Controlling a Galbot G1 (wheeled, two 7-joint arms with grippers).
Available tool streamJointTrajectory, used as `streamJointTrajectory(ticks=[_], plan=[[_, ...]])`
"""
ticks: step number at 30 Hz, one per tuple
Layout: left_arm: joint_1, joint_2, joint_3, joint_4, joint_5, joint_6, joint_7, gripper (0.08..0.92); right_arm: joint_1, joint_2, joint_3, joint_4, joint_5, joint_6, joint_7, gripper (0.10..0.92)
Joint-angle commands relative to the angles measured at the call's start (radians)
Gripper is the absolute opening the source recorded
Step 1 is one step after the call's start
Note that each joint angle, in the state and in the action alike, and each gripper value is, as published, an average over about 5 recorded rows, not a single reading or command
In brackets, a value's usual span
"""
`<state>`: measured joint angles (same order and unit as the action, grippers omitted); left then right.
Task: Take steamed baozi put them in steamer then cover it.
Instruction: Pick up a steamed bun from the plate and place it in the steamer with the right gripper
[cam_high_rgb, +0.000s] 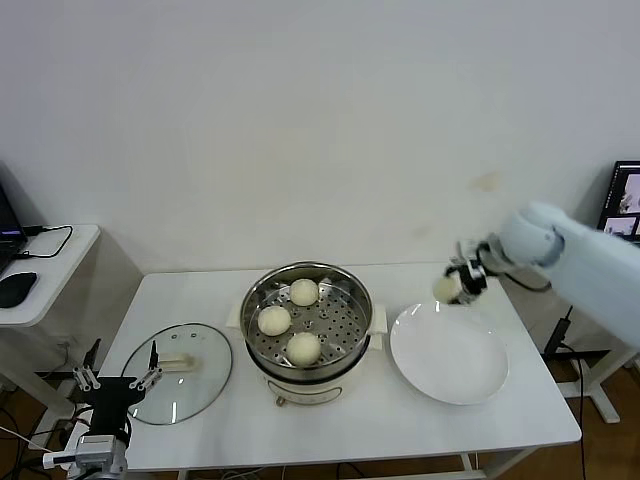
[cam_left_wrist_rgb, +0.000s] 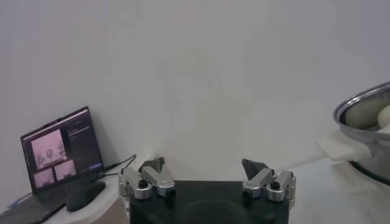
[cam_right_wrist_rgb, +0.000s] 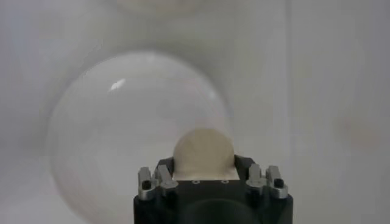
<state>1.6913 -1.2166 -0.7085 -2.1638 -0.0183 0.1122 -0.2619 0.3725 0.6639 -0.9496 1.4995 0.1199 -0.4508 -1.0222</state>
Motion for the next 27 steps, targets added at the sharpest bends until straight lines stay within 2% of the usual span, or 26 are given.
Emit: streamJointTrajectory(ticks=[1, 9, 18, 27], plan=[[0.001, -0.002, -0.004, -0.002, 0.002, -0.002, -0.002, 0.823, 0.303, 0.22, -0.224, 0.078, 0.358, -0.178, 0.123, 0.628], [-0.005, -0.013, -0.005, 0.004, 0.004, -0.003, -0.002, 0.823, 0.202, 0.379, -0.237, 0.05, 0.464, -0.26, 0.236, 0.628], [-0.001, -0.014, -0.017, -0.006, 0.002, -0.005, -0.004, 0.823, 0.081, 0.447, -0.263, -0.037, 0.4, -0.277, 0.281, 0.628], [-0.005, -0.019, -0.019, 0.001, 0.001, -0.006, -0.005, 0.823, 0.043, 0.43, -0.275, -0.055, 0.301, -0.276, 0.262, 0.628]])
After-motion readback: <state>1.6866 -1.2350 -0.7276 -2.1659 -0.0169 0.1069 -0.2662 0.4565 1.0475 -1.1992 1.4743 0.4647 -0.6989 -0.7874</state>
